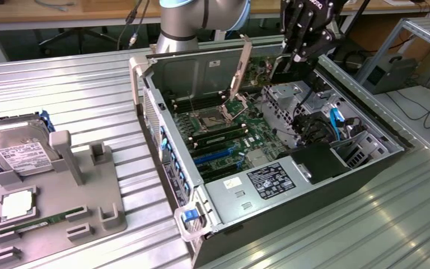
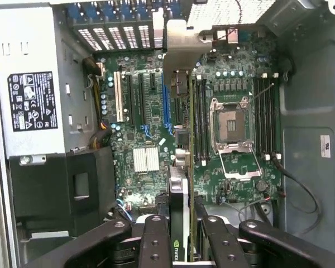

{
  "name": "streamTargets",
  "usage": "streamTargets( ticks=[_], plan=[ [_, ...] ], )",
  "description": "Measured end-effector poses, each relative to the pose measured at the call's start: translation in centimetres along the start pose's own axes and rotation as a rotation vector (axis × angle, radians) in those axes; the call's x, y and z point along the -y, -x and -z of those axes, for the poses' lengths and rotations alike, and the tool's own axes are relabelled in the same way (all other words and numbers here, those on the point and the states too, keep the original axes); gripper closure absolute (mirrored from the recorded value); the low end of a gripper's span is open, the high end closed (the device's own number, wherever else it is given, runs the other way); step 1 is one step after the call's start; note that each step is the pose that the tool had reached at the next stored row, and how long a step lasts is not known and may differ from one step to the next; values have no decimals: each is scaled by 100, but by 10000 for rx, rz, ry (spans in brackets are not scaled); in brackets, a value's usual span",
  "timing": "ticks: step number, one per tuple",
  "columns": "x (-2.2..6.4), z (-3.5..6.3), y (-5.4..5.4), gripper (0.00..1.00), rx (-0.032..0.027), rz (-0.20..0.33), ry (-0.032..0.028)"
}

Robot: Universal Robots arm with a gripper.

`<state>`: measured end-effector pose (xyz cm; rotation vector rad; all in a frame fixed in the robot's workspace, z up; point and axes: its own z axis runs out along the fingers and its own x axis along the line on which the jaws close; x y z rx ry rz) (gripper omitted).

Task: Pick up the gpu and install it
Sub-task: 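Insert the gpu into the slot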

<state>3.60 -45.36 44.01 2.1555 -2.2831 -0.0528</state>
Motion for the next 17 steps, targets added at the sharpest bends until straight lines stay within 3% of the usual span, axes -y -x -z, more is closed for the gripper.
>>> streamTargets(
  ticks=[7, 12, 17],
  plan=[
    [-7, -26, 5, 73, 0, 121, -31],
    [-21, -116, 2, 73, 0, 150, -33],
    [-21, -121, 2, 73, 0, 151, -33]
  ],
)
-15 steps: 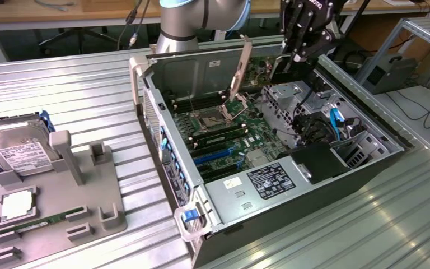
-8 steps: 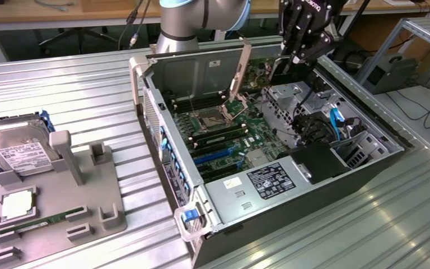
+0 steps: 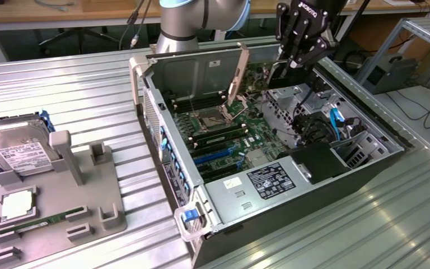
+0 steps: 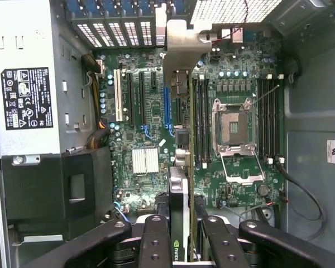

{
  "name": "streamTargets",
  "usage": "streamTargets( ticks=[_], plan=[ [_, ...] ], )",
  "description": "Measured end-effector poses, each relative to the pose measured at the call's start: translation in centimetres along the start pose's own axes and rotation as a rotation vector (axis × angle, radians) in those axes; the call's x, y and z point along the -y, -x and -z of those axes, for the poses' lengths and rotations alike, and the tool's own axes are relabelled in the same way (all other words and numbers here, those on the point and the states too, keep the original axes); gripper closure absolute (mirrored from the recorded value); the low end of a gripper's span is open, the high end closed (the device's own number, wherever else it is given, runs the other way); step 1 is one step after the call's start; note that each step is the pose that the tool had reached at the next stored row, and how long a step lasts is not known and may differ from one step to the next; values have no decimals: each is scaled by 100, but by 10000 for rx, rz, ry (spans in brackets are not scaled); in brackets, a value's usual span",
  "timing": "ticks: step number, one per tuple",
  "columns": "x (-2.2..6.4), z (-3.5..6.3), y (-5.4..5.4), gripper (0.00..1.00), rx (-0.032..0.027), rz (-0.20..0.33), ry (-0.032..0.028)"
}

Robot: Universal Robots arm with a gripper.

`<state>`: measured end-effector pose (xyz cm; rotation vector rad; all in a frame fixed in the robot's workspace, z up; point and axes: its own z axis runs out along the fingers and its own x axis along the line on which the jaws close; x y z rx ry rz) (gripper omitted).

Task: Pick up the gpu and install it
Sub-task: 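Insert the gpu into the slot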

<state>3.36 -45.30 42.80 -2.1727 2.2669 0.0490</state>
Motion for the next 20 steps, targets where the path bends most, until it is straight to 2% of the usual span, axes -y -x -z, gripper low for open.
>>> streamTargets(
  ticks=[20],
  plan=[
    [-18, -387, -10, 73, 4, 1, 0]
  ],
)
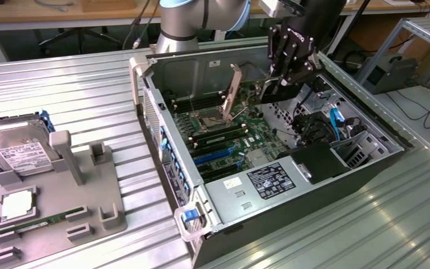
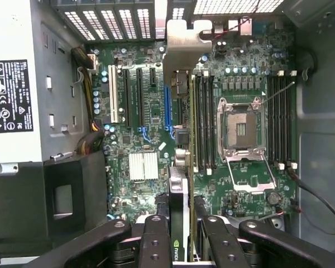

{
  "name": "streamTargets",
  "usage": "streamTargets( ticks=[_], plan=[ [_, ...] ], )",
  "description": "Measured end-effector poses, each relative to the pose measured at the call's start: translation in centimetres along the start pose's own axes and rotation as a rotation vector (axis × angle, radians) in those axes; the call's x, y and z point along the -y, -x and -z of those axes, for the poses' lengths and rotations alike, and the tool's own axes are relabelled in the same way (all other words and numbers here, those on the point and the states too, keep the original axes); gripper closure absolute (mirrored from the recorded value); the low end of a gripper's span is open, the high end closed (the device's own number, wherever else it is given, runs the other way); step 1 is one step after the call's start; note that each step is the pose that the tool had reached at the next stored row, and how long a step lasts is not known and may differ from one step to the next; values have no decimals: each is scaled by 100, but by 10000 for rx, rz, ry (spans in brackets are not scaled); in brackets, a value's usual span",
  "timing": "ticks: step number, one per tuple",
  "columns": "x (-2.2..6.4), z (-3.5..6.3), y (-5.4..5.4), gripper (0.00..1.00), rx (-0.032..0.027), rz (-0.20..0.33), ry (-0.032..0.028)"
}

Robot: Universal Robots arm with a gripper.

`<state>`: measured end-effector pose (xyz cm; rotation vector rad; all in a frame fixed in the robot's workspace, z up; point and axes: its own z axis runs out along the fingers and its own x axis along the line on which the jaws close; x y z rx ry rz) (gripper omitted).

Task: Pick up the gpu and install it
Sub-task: 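Insert the gpu into the slot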

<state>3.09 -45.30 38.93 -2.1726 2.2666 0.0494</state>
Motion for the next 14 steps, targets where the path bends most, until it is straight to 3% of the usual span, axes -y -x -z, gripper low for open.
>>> streamTargets(
  ticks=[4, 14],
  plan=[
    [1, -47, -1, 73, -2, 0, 0],
    [-31, -55, -2, 73, -1, -1, -1]
  ],
)
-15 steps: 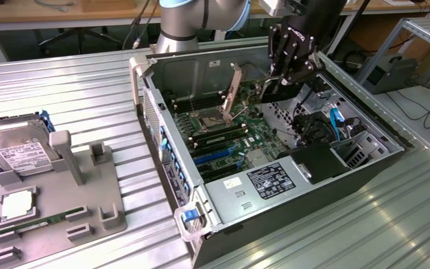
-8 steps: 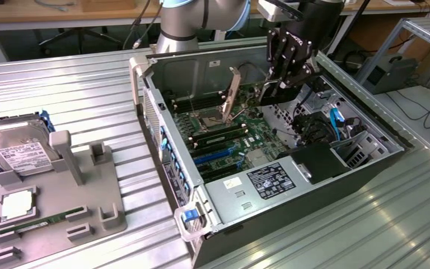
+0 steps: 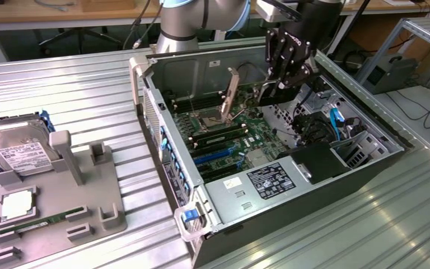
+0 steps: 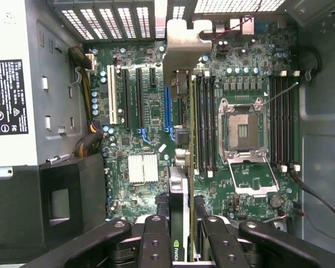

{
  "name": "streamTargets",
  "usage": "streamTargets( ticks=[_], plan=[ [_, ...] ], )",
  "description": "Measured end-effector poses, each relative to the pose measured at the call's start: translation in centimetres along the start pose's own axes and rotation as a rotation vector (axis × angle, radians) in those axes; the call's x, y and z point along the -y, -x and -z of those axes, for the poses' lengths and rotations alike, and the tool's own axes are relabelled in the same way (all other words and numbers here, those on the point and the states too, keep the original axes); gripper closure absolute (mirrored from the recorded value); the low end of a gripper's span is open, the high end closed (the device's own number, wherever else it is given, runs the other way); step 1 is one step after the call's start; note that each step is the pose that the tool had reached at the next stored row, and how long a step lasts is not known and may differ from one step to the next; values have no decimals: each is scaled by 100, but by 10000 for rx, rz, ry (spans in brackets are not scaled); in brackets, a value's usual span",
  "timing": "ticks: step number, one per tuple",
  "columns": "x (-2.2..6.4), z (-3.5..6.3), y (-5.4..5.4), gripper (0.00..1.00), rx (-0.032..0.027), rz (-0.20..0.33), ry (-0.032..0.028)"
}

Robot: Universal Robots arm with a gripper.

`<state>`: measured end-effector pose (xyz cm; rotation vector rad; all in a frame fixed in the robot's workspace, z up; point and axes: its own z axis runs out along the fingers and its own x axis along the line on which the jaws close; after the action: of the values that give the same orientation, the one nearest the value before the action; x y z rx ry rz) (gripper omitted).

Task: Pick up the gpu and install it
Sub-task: 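Insert the gpu into the slot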

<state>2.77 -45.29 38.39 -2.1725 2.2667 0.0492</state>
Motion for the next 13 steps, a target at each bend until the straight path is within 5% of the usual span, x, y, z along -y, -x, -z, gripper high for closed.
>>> streamTargets(
  ticks=[13],
  plan=[
    [-69, -60, 1, 73, 0, 0, -5]
  ],
)
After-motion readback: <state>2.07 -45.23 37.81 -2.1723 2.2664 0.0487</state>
